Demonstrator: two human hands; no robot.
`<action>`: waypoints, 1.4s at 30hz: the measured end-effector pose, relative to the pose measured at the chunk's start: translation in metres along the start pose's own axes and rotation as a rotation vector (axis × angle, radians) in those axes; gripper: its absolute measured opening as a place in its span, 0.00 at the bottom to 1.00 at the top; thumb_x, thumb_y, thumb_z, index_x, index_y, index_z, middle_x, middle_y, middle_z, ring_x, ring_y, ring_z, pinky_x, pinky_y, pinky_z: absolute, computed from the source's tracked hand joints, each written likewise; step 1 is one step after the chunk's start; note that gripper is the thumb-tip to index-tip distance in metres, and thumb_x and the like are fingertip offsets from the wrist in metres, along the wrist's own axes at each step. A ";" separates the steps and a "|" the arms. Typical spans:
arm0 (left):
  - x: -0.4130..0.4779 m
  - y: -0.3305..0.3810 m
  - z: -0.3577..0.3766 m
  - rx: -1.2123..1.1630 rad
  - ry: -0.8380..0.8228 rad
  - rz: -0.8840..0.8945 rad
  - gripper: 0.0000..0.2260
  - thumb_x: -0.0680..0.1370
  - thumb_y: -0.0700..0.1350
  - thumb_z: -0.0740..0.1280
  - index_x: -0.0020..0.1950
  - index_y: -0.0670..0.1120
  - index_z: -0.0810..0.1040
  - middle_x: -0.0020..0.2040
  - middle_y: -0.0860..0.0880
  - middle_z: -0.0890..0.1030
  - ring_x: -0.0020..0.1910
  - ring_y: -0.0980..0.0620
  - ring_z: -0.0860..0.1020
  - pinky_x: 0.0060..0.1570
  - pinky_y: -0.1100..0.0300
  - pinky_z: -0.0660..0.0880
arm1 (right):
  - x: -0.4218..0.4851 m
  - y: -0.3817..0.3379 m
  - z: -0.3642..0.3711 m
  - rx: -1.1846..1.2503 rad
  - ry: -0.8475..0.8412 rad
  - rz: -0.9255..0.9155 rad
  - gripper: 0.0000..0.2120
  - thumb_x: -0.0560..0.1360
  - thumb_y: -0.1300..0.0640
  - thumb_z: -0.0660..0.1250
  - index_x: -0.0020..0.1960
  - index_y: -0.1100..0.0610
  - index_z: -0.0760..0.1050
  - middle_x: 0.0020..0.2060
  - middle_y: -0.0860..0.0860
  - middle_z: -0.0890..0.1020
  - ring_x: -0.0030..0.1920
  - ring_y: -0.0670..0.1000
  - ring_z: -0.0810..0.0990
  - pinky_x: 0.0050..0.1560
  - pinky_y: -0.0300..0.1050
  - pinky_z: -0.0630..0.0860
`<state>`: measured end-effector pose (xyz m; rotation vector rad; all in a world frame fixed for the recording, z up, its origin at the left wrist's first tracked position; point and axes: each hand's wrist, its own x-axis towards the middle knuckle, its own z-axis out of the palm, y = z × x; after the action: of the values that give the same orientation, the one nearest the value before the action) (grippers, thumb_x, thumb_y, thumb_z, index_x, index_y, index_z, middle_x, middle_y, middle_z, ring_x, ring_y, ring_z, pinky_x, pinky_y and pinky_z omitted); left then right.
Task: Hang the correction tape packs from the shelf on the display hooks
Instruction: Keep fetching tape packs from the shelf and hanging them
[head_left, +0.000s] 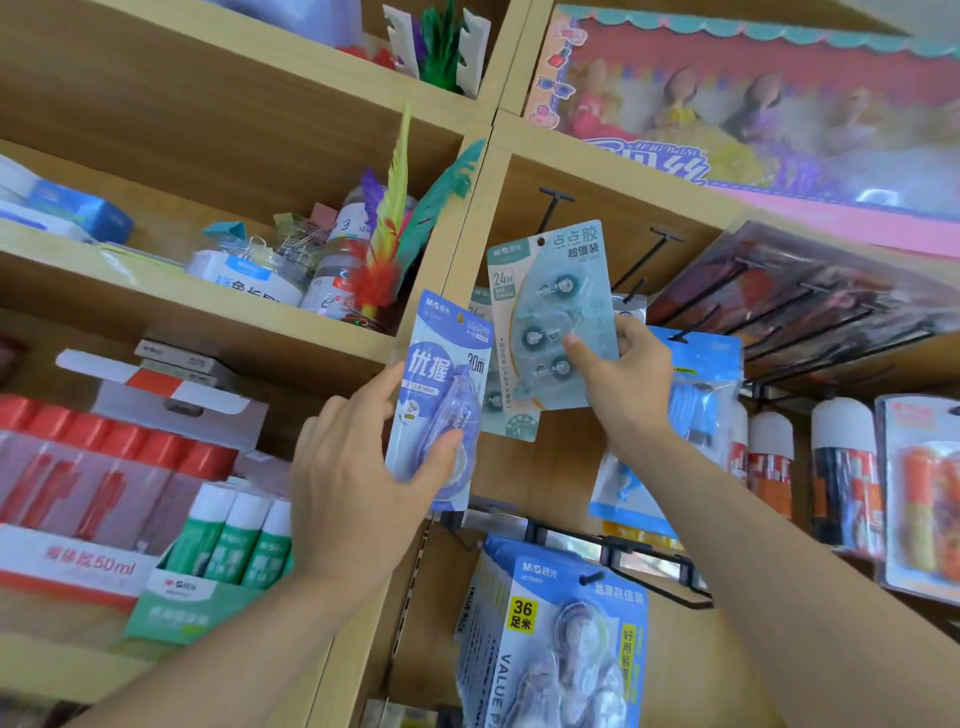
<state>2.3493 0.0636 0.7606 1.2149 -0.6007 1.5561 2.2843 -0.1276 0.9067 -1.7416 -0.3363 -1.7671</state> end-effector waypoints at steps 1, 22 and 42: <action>0.000 0.000 0.000 -0.004 0.002 0.001 0.26 0.73 0.58 0.71 0.68 0.48 0.77 0.45 0.53 0.80 0.44 0.52 0.72 0.42 0.56 0.66 | -0.002 0.002 0.001 0.025 -0.005 0.019 0.13 0.73 0.55 0.75 0.56 0.55 0.80 0.47 0.49 0.86 0.46 0.46 0.85 0.44 0.45 0.83; 0.000 0.000 0.000 -0.033 -0.004 0.003 0.26 0.73 0.58 0.71 0.68 0.48 0.77 0.46 0.54 0.80 0.44 0.50 0.74 0.44 0.51 0.72 | 0.004 0.006 0.008 0.062 -0.068 0.216 0.11 0.70 0.56 0.78 0.51 0.52 0.81 0.42 0.48 0.85 0.42 0.49 0.85 0.36 0.43 0.81; -0.002 0.000 -0.004 -0.165 -0.035 0.018 0.23 0.76 0.58 0.71 0.69 0.53 0.73 0.54 0.60 0.79 0.49 0.56 0.76 0.50 0.49 0.74 | -0.090 -0.029 0.015 0.627 -0.650 0.428 0.14 0.76 0.57 0.70 0.60 0.58 0.78 0.53 0.56 0.85 0.52 0.54 0.84 0.59 0.51 0.79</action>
<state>2.3474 0.0659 0.7580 1.1160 -0.7499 1.4719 2.2732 -0.0736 0.8284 -1.6900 -0.6464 -0.6564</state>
